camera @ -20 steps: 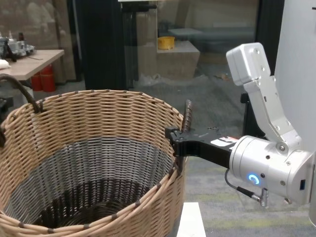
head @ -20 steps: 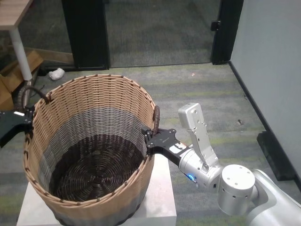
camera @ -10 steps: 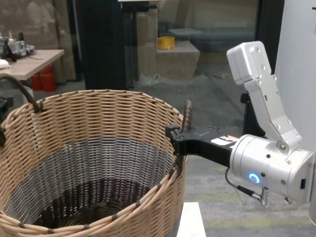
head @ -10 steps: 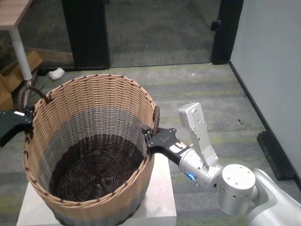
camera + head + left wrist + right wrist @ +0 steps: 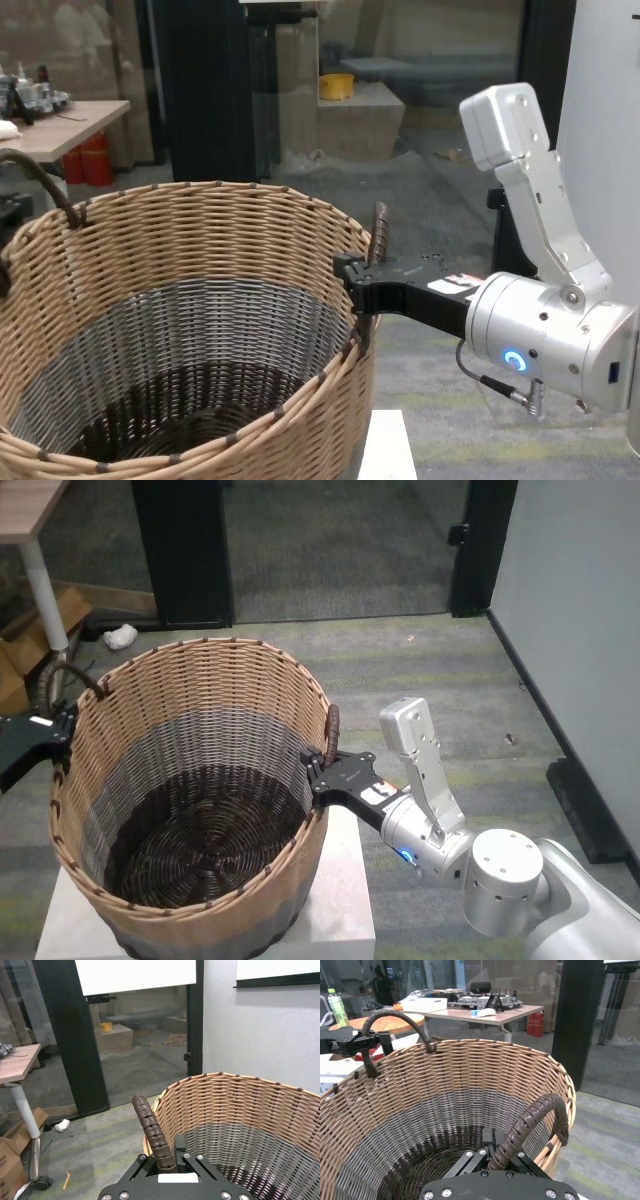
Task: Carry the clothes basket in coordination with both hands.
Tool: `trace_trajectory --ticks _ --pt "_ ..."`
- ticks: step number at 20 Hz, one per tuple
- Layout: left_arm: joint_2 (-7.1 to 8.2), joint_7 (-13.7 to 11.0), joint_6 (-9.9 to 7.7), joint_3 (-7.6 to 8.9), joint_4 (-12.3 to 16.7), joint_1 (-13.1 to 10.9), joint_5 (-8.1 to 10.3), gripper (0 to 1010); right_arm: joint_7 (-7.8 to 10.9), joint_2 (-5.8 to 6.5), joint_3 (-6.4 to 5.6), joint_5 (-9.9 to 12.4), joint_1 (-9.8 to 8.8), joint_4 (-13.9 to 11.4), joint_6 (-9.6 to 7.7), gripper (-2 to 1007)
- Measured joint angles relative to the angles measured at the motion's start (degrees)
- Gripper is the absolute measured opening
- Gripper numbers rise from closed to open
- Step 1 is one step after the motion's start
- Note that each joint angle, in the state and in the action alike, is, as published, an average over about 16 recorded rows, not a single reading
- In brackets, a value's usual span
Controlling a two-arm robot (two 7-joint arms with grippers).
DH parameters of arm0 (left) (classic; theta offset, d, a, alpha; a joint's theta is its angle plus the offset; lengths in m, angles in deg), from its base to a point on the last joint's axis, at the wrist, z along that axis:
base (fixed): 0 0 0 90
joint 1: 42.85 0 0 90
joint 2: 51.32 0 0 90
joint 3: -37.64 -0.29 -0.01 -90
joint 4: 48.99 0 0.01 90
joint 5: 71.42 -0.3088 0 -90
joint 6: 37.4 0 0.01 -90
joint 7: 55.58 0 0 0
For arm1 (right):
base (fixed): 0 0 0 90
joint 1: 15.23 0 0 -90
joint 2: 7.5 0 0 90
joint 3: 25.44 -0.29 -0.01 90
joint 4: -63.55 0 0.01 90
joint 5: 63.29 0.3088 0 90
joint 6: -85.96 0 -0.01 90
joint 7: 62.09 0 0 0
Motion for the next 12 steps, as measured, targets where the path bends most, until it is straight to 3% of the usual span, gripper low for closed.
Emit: trace_trajectory --ticks 5,12 --pt "0.02 0.0 -0.02 -0.02 0.0 0.0 -0.02 280 0.0 0.02 0.01 0.0 -0.01 0.0 0.02 184" --pt "0.04 0.0 -0.02 -0.02 0.1 0.0 -0.04 549 0.0 0.04 0.02 0.0 -0.01 -0.1 0.03 423"
